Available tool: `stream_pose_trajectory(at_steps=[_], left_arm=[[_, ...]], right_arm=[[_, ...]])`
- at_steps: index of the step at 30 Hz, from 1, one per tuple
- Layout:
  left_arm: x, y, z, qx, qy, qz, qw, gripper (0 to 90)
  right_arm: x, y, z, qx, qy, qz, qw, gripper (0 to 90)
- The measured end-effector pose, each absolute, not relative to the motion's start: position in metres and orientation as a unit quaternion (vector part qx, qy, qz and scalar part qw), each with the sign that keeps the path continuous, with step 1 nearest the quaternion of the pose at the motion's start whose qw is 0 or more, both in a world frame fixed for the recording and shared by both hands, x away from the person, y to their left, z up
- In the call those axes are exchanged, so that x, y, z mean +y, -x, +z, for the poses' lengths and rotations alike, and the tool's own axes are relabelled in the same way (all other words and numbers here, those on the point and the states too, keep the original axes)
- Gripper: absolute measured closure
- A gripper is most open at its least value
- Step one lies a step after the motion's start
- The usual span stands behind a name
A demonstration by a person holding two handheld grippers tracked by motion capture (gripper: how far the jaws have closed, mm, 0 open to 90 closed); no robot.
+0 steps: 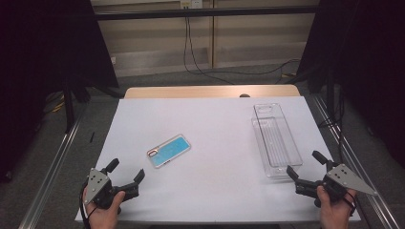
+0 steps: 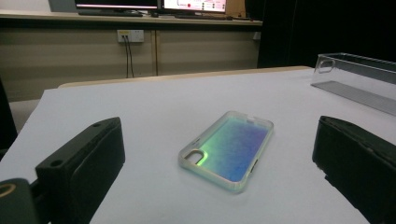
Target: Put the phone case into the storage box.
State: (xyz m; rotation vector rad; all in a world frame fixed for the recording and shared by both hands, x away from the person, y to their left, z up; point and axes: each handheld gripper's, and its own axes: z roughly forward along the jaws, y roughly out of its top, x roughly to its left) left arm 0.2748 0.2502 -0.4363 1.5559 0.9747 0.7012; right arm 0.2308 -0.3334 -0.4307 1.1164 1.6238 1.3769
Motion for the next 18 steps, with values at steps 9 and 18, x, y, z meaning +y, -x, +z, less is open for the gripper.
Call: stream_pose_trajectory(at_steps=[9, 18], left_arm=[[0.2485, -0.2751, -0.4362, 0.409, -0.662, 0.284, 0.560, 2.4], [0.2439, -0.2769, -0.4355, 0.399, -0.680, 0.248, 0.563, 5.0]], right_arm=[[-0.3365, -0.2307, -0.4325, 0.628, -0.436, 0.539, 0.354, 0.0], [-0.3338, -0.2295, -0.4323, 0.630, -0.435, 0.540, 0.351, 0.0]])
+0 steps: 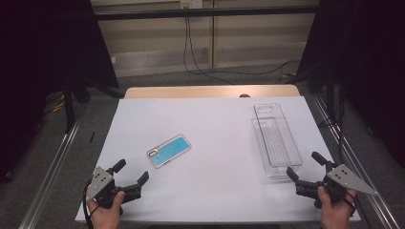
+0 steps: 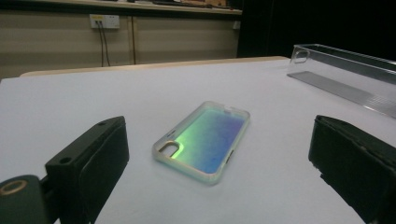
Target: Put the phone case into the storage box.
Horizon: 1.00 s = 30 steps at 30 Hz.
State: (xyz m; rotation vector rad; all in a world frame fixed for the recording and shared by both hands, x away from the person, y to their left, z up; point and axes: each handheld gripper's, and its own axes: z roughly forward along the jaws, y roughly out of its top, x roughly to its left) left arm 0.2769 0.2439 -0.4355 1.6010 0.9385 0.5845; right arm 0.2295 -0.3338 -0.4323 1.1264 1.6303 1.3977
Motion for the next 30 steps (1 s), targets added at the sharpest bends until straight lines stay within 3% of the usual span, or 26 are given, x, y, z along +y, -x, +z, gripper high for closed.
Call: stream_pose_trajectory(at_steps=[18, 30], left_arm=[[0.228, -0.291, -0.429, 0.373, -0.701, 0.205, 0.572, 3.5], [0.219, -0.308, -0.428, 0.368, -0.693, 0.213, 0.582, 2.2]], right_arm=[[-0.331, -0.228, -0.431, 0.632, -0.430, 0.543, 0.348, 0.0], [-0.330, -0.228, -0.431, 0.631, -0.432, 0.543, 0.346, 0.0]])
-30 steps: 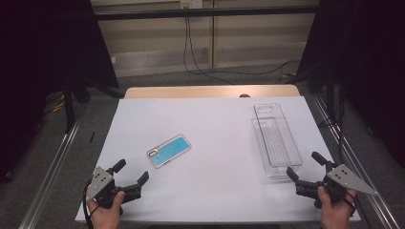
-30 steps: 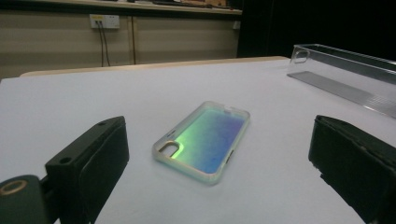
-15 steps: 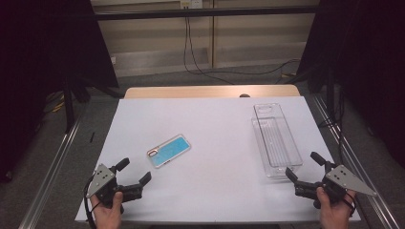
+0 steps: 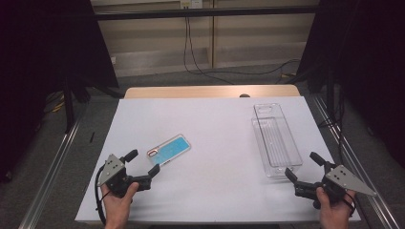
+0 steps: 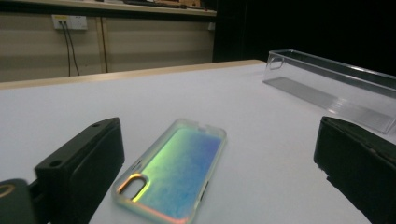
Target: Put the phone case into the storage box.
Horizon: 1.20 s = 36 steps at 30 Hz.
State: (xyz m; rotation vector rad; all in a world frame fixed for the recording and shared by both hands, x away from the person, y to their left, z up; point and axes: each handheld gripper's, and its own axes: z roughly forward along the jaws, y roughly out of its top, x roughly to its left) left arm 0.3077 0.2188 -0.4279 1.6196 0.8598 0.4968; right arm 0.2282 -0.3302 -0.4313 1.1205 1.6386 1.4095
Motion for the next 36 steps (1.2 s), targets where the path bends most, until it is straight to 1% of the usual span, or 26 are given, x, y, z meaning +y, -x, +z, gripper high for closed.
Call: stream_pose_trajectory(at_steps=[5, 17, 21, 23, 26, 27, 28, 29, 30, 31, 33, 34, 36], left_arm=[[0.209, -0.316, -0.425, 0.367, -0.688, 0.218, 0.587, 1.9], [0.192, -0.332, -0.419, 0.345, -0.696, 0.232, 0.586, 2.1], [0.187, -0.340, -0.419, 0.341, -0.692, 0.236, 0.591, 3.3], [0.186, -0.344, -0.419, 0.336, -0.691, 0.242, 0.592, 6.0], [0.183, -0.345, -0.422, 0.334, -0.694, 0.246, 0.588, 7.6], [0.182, -0.344, -0.423, 0.333, -0.698, 0.246, 0.585, 11.0], [0.182, -0.344, -0.424, 0.330, -0.702, 0.248, 0.580, 11.0], [0.182, -0.344, -0.425, 0.328, -0.703, 0.246, 0.581, 13.7], [0.182, -0.345, -0.425, 0.325, -0.707, 0.242, 0.580, 23.6], [0.182, -0.345, -0.425, 0.325, -0.707, 0.242, 0.580, 26.4], [0.184, -0.346, -0.424, 0.329, -0.705, 0.239, 0.582, 27.3], [0.185, -0.346, -0.424, 0.326, -0.705, 0.236, 0.584, 31.1], [0.186, -0.346, -0.423, 0.326, -0.707, 0.231, 0.584, 42.3]], right_arm=[[-0.330, -0.228, -0.431, 0.632, -0.428, 0.547, 0.343, 0.0], [-0.331, -0.227, -0.431, 0.630, -0.429, 0.548, 0.345, 0.0], [-0.331, -0.228, -0.431, 0.632, -0.427, 0.548, 0.344, 0.0], [-0.330, -0.228, -0.431, 0.631, -0.429, 0.547, 0.343, 0.0], [-0.330, -0.228, -0.431, 0.632, -0.428, 0.547, 0.343, 0.0], [-0.331, -0.228, -0.431, 0.632, -0.429, 0.547, 0.344, 0.0], [-0.331, -0.228, -0.431, 0.632, -0.429, 0.547, 0.344, 0.0], [-0.331, -0.228, -0.431, 0.632, -0.429, 0.544, 0.346, 0.0], [-0.331, -0.228, -0.431, 0.633, -0.429, 0.543, 0.347, 0.0], [-0.331, -0.228, -0.431, 0.633, -0.429, 0.543, 0.347, 0.0], [-0.331, -0.228, -0.432, 0.633, -0.431, 0.542, 0.346, 0.0], [-0.331, -0.228, -0.432, 0.633, -0.432, 0.542, 0.346, 0.0], [-0.331, -0.228, -0.432, 0.633, -0.432, 0.543, 0.345, 0.0]])
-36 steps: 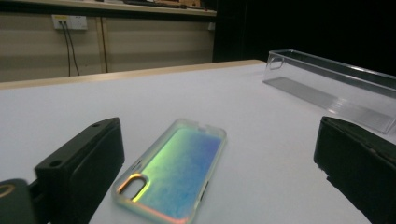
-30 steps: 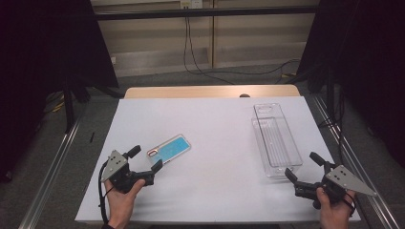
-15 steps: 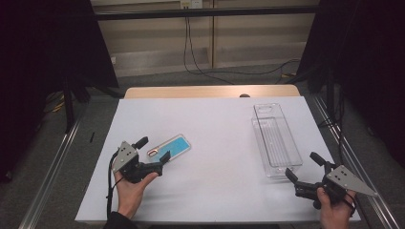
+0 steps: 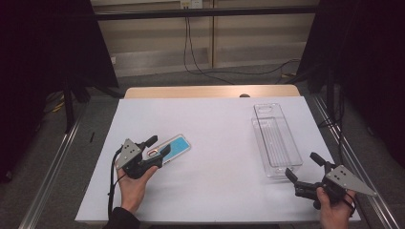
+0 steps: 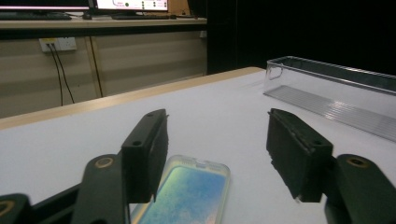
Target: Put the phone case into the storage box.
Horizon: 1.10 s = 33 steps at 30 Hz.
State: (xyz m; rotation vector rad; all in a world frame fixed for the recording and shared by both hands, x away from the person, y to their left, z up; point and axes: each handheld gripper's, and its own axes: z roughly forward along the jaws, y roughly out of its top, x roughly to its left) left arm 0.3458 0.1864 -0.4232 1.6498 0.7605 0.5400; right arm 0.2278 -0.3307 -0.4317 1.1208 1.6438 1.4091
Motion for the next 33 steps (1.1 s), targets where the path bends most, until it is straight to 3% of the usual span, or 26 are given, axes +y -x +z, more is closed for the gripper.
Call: stream_pose_trajectory(at_steps=[1, 2, 3, 10, 15, 18, 33], left_arm=[[0.187, -0.346, -0.423, 0.324, -0.708, 0.229, 0.585, 42.3], [0.187, -0.346, -0.423, 0.322, -0.709, 0.226, 0.586, 49.7], [0.187, -0.346, -0.423, 0.321, -0.709, 0.221, 0.587, 49.7], [0.190, -0.347, -0.421, 0.316, -0.713, 0.200, 0.593, 72.8], [0.189, -0.347, -0.420, 0.314, -0.719, 0.182, 0.592, 79.8], [0.188, -0.347, -0.418, 0.311, -0.731, 0.162, 0.585, 90.0], [0.185, -0.352, -0.409, 0.322, -0.791, 0.120, 0.507, 90.0]], right_arm=[[-0.331, -0.228, -0.432, 0.633, -0.432, 0.543, 0.345, 0.0], [-0.331, -0.228, -0.432, 0.632, -0.431, 0.544, 0.345, 0.0], [-0.331, -0.228, -0.432, 0.632, -0.431, 0.544, 0.345, 0.0], [-0.331, -0.228, -0.431, 0.632, -0.430, 0.544, 0.345, 0.0], [-0.331, -0.228, -0.432, 0.633, -0.430, 0.544, 0.344, 0.0], [-0.330, -0.228, -0.432, 0.634, -0.430, 0.544, 0.343, 0.0], [-0.329, -0.229, -0.432, 0.635, -0.432, 0.543, 0.340, 0.0]])
